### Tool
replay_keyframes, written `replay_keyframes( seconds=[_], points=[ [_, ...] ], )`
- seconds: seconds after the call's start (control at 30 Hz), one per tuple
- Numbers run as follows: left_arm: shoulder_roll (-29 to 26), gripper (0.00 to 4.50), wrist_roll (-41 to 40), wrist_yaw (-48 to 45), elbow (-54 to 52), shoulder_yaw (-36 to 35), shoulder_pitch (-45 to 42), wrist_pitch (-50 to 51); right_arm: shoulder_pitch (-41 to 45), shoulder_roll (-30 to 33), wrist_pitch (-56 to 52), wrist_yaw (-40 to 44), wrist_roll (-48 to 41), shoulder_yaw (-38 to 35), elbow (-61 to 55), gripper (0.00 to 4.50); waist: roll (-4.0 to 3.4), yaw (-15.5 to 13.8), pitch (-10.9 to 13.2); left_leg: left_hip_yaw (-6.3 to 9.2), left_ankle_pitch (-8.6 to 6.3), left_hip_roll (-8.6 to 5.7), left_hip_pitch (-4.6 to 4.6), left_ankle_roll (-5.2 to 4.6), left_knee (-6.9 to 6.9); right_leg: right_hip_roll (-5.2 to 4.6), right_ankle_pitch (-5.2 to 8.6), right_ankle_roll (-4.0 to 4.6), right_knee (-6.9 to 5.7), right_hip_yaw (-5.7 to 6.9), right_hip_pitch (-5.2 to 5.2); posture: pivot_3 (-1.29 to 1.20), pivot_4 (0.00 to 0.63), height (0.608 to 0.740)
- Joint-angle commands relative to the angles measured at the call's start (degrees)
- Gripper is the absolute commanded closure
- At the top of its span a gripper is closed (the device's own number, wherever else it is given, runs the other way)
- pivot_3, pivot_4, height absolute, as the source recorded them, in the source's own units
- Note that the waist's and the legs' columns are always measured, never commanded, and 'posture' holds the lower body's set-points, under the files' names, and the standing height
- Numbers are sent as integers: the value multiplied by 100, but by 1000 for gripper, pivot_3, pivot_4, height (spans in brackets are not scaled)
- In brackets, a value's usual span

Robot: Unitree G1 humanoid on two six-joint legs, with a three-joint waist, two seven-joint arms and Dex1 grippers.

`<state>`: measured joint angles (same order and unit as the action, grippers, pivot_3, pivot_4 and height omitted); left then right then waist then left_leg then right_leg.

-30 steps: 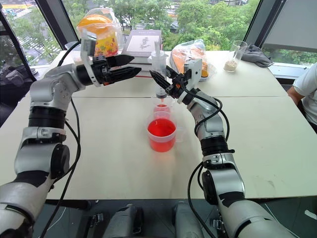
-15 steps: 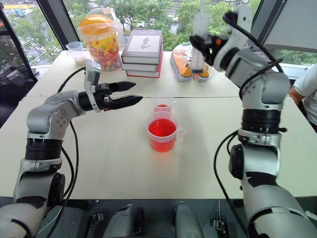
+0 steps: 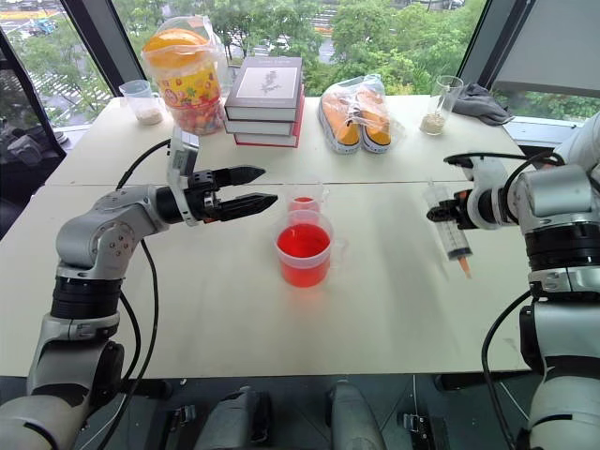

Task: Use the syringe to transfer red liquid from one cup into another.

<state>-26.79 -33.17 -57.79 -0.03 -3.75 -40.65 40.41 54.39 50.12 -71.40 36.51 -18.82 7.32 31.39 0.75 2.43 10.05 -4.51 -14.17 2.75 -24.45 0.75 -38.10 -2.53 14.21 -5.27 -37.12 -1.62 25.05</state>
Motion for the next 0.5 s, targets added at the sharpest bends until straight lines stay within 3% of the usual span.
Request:
replay_keyframes(
  seconds=[0.03, 0.1, 0.3, 0.5],
  points=[
    [-62, 32, -77, 14, -165, -42, -61, -103, 161, -112, 436, 114, 241, -49, 428, 3113, 0, 4, 0, 0, 0, 0, 0, 0, 0, 0, 0, 0, 0, 0, 0, 0, 150, 740],
    [-106, 32, -102, 21, -199, -53, -51, -76, 230, -184, 588, 161, 316, -109, 671, 3113, 0, 5, 0, 1, 0, 0, 0, 0, 1, 2, 0, 0, 0, 0, 1, 0, 150, 740],
    [-299, 0, -258, 34, -428, -142, 84, 103, 238, -107, 660, 506, 251, -317, 524, 67, 0, -4, 0, 0, 0, 1, -1, 0, 1, 1, 0, 0, 0, 0, 1, 0, 150, 740],
    [-683, 0, -533, 42, -768, -265, 275, 392, -127, 422, 477, 1079, -288, -877, -1453, 67, -2, -13, 1, 3, 0, 1, -4, 0, 3, 1, 0, 0, -2, 1, 5, 0, 150, 740]
  ],
)
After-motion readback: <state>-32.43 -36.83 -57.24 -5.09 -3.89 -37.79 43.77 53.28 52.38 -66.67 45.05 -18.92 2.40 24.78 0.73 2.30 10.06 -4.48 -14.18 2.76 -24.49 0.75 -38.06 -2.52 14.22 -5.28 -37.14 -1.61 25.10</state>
